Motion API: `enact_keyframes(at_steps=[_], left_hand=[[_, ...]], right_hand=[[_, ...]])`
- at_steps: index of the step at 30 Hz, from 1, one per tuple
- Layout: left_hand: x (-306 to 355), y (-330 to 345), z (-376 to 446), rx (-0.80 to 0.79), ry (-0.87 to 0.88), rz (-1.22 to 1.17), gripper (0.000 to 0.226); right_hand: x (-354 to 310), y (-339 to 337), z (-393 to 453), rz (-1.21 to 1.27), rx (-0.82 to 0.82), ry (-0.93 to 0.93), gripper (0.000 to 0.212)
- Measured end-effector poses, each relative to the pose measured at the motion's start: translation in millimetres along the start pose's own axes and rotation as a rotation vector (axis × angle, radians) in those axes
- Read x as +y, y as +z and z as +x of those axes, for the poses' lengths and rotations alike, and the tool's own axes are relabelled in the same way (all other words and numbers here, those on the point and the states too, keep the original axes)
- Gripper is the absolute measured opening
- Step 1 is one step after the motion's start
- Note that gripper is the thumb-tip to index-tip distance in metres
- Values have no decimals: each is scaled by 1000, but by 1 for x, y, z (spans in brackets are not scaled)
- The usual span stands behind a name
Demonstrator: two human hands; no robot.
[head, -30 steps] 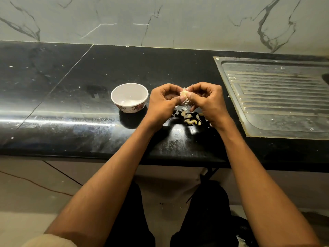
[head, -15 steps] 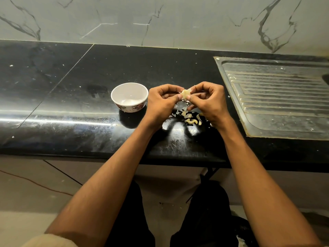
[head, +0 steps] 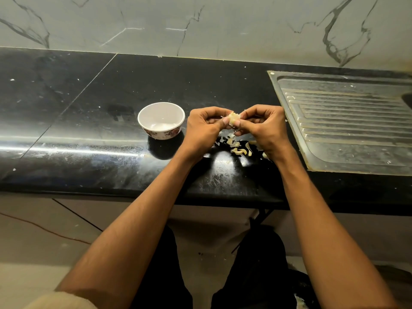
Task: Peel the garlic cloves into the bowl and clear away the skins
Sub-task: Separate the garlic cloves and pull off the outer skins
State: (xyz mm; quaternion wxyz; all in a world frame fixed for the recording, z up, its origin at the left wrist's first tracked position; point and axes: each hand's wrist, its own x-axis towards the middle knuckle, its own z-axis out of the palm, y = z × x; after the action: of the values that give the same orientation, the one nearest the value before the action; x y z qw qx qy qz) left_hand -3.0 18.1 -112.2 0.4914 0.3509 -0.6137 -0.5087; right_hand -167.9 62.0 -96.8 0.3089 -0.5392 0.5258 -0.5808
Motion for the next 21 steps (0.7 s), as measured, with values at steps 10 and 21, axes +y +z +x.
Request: enact_keyframes(at_steps=[10, 21], left_hand=[[1, 2, -2, -38, -12, -14, 16], [-5, 4, 1, -41, -14, 55, 16]], right_hand=[[10, 5, 3, -198, 42, -96, 21], [8, 10, 0, -419, 64, -187, 22]])
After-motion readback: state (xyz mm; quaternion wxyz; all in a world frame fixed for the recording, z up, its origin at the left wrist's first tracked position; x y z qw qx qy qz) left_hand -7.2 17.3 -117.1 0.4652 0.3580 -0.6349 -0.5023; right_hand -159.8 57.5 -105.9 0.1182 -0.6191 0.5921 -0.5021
